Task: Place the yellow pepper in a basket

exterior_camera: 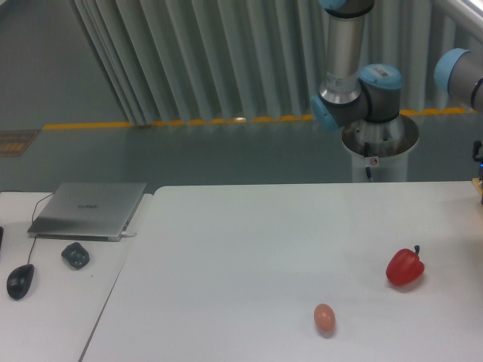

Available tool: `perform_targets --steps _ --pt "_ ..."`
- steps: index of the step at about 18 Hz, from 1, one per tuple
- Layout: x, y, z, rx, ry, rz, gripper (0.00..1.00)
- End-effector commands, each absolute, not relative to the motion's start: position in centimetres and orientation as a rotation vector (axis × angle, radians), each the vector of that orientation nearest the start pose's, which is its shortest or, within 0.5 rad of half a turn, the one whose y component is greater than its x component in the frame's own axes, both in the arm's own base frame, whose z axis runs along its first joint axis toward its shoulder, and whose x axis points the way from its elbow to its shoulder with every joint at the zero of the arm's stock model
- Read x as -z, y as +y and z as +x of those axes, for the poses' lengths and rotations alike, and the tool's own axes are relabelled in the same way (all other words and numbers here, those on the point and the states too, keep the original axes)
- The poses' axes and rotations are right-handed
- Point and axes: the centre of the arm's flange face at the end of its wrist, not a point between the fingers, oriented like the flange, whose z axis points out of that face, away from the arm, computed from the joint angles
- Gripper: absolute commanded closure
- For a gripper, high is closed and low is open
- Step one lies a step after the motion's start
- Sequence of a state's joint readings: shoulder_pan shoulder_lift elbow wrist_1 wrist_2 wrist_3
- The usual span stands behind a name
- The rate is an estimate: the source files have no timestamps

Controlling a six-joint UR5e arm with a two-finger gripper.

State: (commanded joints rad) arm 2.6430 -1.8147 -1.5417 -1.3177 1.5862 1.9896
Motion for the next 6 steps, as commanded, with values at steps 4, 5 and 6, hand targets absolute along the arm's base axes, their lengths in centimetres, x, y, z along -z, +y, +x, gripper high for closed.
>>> perform_targets --steps 4,5,6 --pt "-39.58 39.73 -45.39 -0.061 1.396 -2.828 0.00" --pt "-39.58 39.75 -45.38 -0.061 1.395 -2.826 0.00" --pt "-39.67 39.74 -45.35 -0.063 1.394 -2.825 0.00"
